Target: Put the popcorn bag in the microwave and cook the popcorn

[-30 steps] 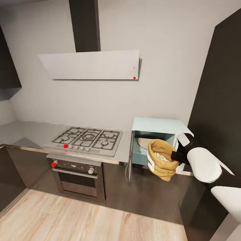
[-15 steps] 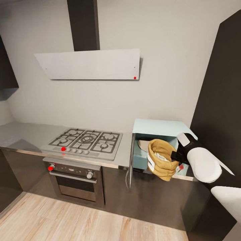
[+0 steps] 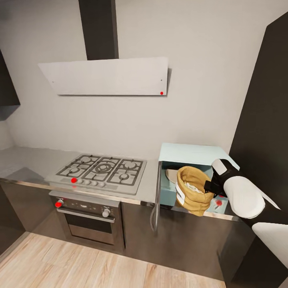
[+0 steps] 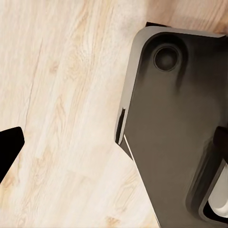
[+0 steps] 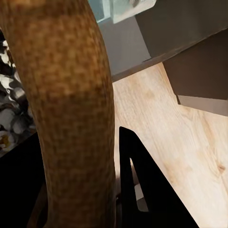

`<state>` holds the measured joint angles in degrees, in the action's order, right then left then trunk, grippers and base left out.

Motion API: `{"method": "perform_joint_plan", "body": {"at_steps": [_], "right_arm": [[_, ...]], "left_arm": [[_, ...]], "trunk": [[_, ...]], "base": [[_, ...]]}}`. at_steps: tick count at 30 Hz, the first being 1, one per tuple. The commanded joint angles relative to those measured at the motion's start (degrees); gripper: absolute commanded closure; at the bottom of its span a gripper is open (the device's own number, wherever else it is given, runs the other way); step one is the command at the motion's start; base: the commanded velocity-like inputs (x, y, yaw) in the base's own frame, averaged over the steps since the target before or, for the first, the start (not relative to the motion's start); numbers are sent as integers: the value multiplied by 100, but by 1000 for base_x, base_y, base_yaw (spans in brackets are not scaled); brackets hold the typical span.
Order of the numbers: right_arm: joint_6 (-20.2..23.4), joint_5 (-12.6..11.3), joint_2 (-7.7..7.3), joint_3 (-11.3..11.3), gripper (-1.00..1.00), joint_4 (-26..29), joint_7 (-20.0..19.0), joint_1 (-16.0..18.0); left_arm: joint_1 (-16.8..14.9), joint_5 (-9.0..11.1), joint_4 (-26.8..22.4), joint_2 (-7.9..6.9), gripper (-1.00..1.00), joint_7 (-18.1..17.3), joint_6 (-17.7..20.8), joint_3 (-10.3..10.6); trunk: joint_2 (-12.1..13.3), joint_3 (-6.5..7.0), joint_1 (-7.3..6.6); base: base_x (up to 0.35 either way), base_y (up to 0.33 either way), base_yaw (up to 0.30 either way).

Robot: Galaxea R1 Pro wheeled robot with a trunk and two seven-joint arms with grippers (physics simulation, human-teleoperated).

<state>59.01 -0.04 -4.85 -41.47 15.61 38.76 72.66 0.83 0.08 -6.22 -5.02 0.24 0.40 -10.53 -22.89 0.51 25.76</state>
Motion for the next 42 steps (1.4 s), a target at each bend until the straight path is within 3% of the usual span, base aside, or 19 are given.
{"method": "perform_joint_plan", "body": {"at_steps": [1, 8, 24, 42], "right_arm": [[14, -5, 2, -27, 100, 4, 24, 2], [32, -14, -151, -27, 100, -139, 11, 2], [31, -23, -156, -34, 100, -119, 8, 2], [39, -23, -156, -36, 100, -119, 8, 2]], "left_arm": [[5, 1, -11, 1, -100, 2, 4, -19], [5, 1, -11, 99, -100, 2, -5, -1], [5, 1, -11, 124, -100, 2, -6, -10], [5, 1, -11, 124, -100, 2, -4, -16]], "trunk": [[-3, -1, 2], [-3, -1, 2], [-3, -1, 2], [-3, -1, 2]], "base": [[1, 0, 0], [0, 0, 0], [7, 63, -5], [18, 73, -247]]}}
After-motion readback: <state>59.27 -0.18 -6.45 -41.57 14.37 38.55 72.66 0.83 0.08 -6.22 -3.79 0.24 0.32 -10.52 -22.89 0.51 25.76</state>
